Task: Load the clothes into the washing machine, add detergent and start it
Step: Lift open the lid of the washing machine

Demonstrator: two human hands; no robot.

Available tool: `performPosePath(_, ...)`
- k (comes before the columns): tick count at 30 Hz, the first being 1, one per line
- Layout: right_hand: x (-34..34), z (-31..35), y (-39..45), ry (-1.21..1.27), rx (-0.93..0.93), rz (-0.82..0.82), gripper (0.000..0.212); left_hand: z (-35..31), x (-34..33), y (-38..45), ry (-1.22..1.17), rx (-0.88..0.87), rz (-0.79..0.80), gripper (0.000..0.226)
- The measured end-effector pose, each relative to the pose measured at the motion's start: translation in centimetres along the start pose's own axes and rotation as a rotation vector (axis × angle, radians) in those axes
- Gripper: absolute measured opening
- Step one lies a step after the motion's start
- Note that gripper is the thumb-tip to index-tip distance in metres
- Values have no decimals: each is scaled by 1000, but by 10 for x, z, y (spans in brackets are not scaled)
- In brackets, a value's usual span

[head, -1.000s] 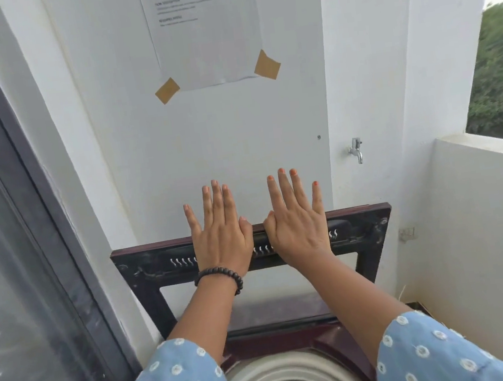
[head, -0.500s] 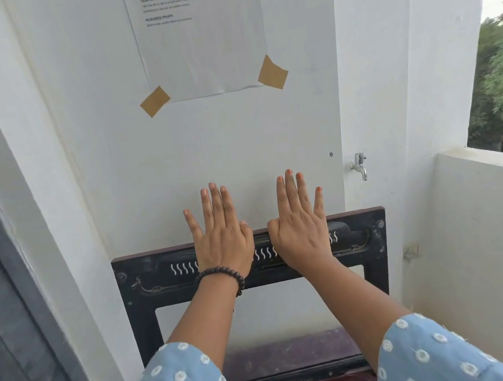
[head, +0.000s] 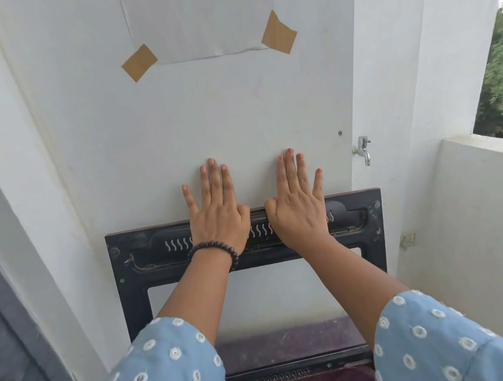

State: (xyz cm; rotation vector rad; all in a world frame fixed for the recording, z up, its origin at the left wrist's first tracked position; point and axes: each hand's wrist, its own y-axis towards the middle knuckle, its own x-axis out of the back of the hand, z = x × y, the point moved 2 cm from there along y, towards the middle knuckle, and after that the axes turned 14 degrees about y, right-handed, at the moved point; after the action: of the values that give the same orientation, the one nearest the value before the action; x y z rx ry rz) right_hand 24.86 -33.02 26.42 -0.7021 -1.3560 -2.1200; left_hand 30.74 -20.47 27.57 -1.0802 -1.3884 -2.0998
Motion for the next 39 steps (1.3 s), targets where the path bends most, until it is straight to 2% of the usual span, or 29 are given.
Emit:
performPosePath(20,-23,-9,-4,203,-30,3,71,-7,-33,1,-120,32,-103,72)
performPosePath(39,-31,-20,-19,77,-14,-7,62,-9,-39,-6,-84,47,-135,66)
